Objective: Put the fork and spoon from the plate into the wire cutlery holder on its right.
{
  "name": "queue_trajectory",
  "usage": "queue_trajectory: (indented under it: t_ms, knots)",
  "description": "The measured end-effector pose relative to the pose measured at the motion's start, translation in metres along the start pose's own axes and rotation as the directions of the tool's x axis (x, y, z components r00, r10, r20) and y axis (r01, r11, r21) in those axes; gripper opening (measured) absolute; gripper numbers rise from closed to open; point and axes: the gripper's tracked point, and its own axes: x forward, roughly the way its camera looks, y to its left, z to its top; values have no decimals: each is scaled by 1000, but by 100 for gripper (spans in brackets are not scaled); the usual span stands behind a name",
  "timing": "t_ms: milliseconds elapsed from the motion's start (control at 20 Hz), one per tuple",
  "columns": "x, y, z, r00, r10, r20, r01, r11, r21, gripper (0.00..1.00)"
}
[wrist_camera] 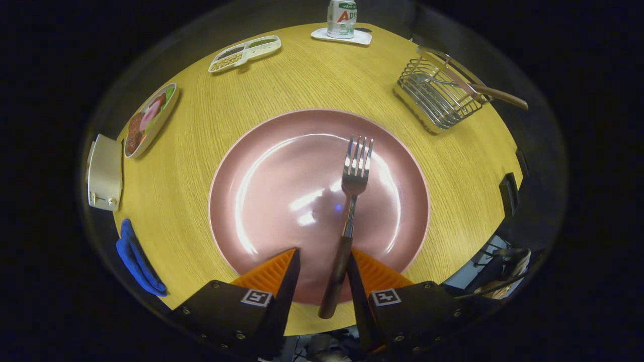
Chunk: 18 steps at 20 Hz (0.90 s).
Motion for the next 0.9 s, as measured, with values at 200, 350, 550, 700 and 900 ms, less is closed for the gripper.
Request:
queue_trajectory:
  t_ms: [200, 350, 550, 700, 900]
  knots:
    - [0, 1, 1, 1000, -2, -10, 1, 999, -33, 28]
    - [1, 5, 3, 1000, 13, 6, -13, 997, -82, 9]
    - [-1, 2, 5, 1000, -31, 2, 31, 975, -221, 6]
    - [-7, 0, 7, 999, -54, 10, 54, 963, -265, 6]
    - [-25, -16, 19, 986, -157, 50, 164, 911, -379, 6]
